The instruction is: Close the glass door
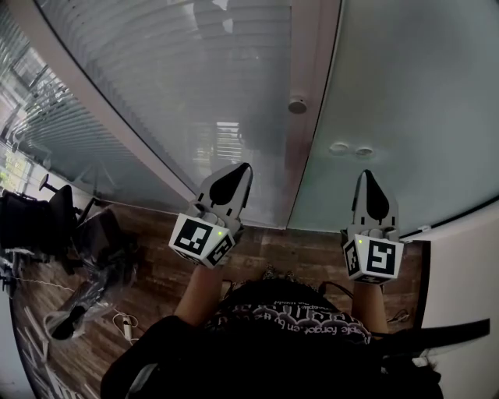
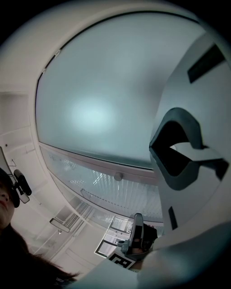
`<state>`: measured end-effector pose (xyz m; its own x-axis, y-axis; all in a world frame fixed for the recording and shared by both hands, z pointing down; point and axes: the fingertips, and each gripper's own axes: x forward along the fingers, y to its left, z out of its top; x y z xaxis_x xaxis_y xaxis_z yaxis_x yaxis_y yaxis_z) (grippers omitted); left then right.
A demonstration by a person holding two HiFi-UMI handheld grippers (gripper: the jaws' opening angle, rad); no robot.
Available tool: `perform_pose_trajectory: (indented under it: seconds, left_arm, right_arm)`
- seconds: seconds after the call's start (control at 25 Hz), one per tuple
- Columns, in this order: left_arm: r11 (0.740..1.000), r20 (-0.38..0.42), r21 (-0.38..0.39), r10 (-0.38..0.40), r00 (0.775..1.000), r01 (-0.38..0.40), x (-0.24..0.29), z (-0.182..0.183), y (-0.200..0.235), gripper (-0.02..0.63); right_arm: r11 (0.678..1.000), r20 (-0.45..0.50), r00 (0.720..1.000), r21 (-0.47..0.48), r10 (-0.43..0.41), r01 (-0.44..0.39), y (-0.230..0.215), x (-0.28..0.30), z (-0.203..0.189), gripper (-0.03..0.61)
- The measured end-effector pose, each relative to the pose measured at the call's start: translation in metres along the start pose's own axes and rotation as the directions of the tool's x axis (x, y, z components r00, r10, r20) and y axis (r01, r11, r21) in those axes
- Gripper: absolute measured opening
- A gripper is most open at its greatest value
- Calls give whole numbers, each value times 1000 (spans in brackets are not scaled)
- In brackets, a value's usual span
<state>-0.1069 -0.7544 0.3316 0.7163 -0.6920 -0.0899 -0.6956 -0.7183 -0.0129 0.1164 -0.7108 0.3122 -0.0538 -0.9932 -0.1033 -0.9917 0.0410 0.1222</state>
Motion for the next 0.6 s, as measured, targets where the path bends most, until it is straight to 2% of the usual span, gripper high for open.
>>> perform_pose_trajectory:
  seconds: [0.6]
  left_arm:
    - [1000,-15,4,-13,1000,13,-2,0,-3,2]
  right_arm:
    - [1000,-12,1000,-4,11,-11,4,1,2,3]
